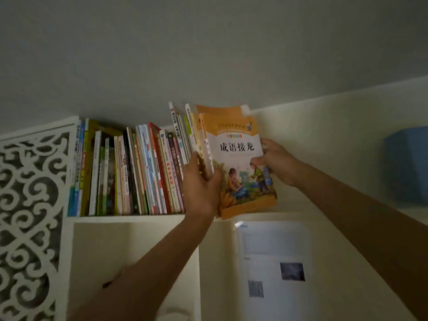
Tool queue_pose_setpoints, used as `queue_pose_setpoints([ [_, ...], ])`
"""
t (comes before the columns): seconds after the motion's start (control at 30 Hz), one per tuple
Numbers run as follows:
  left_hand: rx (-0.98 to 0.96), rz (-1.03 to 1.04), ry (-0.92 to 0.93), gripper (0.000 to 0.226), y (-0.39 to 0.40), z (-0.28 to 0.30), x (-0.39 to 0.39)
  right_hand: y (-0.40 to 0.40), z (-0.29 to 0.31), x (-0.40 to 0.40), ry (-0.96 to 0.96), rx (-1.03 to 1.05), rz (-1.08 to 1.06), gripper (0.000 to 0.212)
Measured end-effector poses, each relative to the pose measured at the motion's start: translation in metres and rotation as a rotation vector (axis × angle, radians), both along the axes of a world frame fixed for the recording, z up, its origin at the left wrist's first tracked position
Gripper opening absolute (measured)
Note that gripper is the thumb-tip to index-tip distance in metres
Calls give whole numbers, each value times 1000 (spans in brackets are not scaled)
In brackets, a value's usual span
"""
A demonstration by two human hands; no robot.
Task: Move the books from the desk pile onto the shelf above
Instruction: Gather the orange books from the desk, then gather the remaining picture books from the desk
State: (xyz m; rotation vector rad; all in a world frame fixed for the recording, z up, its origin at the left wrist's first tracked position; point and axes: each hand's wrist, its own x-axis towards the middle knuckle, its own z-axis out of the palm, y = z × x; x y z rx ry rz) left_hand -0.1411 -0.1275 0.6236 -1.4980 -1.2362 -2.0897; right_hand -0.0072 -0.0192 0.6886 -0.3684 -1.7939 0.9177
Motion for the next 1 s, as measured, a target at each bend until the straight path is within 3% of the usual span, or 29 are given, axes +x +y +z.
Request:
queue_pose_setpoints([
  [0.13, 40, 260, -3, 45, 34, 0, -9, 24, 3, -33, -56, -13, -2, 58],
  [0.27, -37, 447, -31, 42, 55, 2, -3, 30, 3, -54, -194, 181, -83, 61],
  [0.33, -116, 586, 54, 42, 59, 2, -7, 28, 1, -57, -251, 224, -105, 53],
  [0.43, -208, 799, 316, 58, 48, -2, -36, 18, -3, -47, -284, 114, 12, 44],
  [0.57, -211, 718, 602, 74, 36, -18, -90, 0, -24, -44, -375, 210, 100, 74],
  [0.67, -236, 654, 645, 75, 44, -25, -101, 3, -38, -66, -346, 403, -37, 86],
  [0.87, -342, 742, 607, 75, 50, -25, -95, 31, -36, -79, -346, 335, -76, 85],
  [1.0, -402, 760, 591, 69, 44, -24, -84, 31, -43, -72, -382, 409, -75, 77],
])
